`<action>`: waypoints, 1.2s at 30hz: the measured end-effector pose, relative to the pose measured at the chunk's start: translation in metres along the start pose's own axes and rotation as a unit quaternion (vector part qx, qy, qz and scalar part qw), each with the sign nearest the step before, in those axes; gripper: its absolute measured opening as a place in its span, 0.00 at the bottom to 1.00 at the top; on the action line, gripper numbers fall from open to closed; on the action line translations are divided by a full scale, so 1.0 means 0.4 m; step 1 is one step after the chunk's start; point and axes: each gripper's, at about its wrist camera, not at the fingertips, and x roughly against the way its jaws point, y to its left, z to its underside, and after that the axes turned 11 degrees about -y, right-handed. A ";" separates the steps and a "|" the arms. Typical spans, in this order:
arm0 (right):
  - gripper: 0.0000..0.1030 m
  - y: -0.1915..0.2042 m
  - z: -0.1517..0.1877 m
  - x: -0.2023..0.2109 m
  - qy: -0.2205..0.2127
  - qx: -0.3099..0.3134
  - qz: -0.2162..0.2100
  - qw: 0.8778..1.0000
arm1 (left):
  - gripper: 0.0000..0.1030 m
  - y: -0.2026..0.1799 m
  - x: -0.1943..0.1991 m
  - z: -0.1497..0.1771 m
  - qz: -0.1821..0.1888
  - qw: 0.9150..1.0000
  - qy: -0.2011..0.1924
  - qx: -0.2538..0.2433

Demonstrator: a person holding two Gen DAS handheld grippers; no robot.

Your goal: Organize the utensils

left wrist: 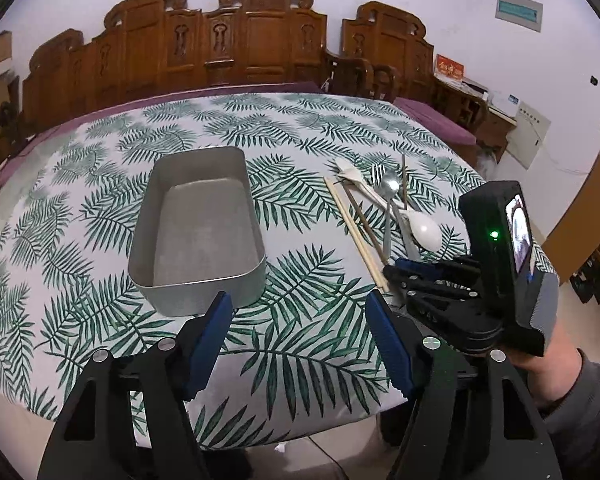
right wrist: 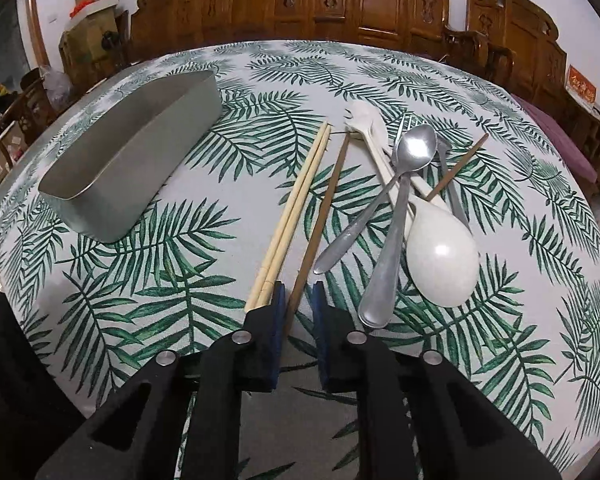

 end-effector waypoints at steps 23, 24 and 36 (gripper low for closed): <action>0.05 -0.122 -0.024 0.130 -0.099 -0.059 -0.031 0.993 | 0.48 -0.106 -0.178 -0.039 0.024 0.998 0.046 -0.037; 0.05 -0.125 -0.022 0.129 -0.100 -0.060 -0.031 0.993 | 0.47 -0.110 -0.191 -0.037 0.024 0.998 0.050 -0.040; 0.05 -0.151 -0.008 0.112 -0.097 -0.077 -0.041 0.991 | 0.36 -0.148 -0.344 -0.044 0.012 0.995 0.090 -0.047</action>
